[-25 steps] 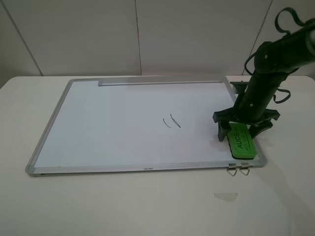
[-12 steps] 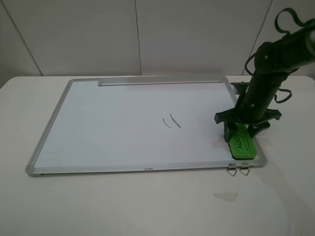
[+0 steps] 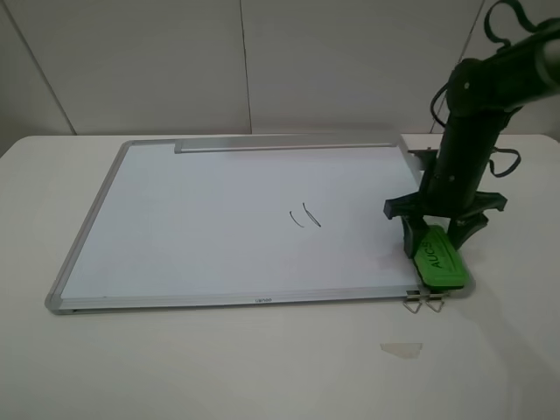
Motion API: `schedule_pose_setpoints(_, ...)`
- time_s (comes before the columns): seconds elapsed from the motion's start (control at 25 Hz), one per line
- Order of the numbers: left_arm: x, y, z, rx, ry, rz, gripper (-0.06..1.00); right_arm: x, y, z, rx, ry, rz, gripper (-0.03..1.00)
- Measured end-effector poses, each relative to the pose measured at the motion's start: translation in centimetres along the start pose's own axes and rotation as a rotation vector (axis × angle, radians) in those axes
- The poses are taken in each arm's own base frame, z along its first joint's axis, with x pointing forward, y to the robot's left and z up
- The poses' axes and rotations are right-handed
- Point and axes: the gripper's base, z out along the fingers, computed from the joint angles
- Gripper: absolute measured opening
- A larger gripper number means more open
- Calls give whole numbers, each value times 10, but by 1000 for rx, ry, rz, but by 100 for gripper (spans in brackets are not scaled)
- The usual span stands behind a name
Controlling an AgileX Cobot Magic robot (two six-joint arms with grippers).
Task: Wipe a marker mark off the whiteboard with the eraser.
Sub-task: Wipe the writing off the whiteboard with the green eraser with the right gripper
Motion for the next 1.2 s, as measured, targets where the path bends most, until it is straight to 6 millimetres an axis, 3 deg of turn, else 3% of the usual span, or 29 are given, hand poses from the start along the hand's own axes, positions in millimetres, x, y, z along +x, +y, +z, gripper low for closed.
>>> schedule_pose_setpoints(0.16,0,0,0,-5,0,3,68,-11,26,-39,17,-65,-74,61)
schedule_pose_setpoints(0.36,0,0,0,-5,0,3,68,-23,77,-79,11,-227,-194,61)
schedule_pose_setpoints(0.52,0,0,0,-5,0,3,68,-34,116,-86,26,-288,-285,61)
schedule_pose_setpoints(0.84,0,0,0,-5,0,3,68,-60,170,-42,101,-261,-409,61)
schedule_pose_setpoints(1.2,0,0,0,-5,0,3,68,-84,180,-3,106,-273,-444,61)
